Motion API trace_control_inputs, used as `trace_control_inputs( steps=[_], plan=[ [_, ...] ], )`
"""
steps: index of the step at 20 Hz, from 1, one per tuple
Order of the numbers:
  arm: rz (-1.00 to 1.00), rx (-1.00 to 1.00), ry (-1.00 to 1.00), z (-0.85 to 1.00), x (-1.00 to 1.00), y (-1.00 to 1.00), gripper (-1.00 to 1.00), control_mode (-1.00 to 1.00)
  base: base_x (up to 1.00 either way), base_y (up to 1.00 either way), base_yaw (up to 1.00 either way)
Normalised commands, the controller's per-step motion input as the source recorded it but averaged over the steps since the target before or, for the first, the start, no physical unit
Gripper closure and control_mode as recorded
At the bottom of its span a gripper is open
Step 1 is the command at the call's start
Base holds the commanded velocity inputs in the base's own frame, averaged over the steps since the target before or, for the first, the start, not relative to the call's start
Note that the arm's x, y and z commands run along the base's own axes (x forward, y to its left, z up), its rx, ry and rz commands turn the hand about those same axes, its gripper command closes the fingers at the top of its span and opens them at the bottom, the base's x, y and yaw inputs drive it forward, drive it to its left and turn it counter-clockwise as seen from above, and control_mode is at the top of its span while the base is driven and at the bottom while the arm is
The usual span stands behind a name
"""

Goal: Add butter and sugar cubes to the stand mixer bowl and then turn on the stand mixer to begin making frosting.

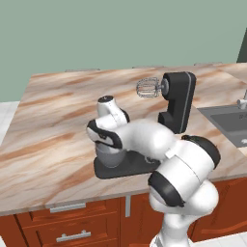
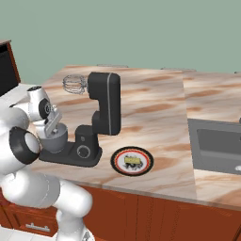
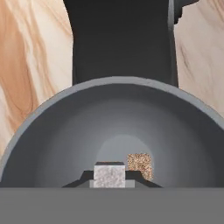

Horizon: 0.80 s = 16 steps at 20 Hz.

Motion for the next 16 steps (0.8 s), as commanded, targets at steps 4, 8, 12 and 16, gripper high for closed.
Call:
trace_control_inputs(
  steps=[4,8,12,16],
  plan=[
    [0.00,0.00,0.04,-0.22,0.22,0.00,1.00,-1.00,0.00,0.00,0.00],
    [0.00,0.00,0.04,-0.27,0.14,0.00,1.00,-1.00,0.00,0.00,0.00],
    [0.00,0.00,0.01,-0.12,-0.01,0.00,-1.00,-1.00,0.00,0.00,0.00],
    [0.00,0.00,-0.03,0.25,-0.26,0.00,-1.00,-1.00,0.00,0.00,0.00]
  ],
)
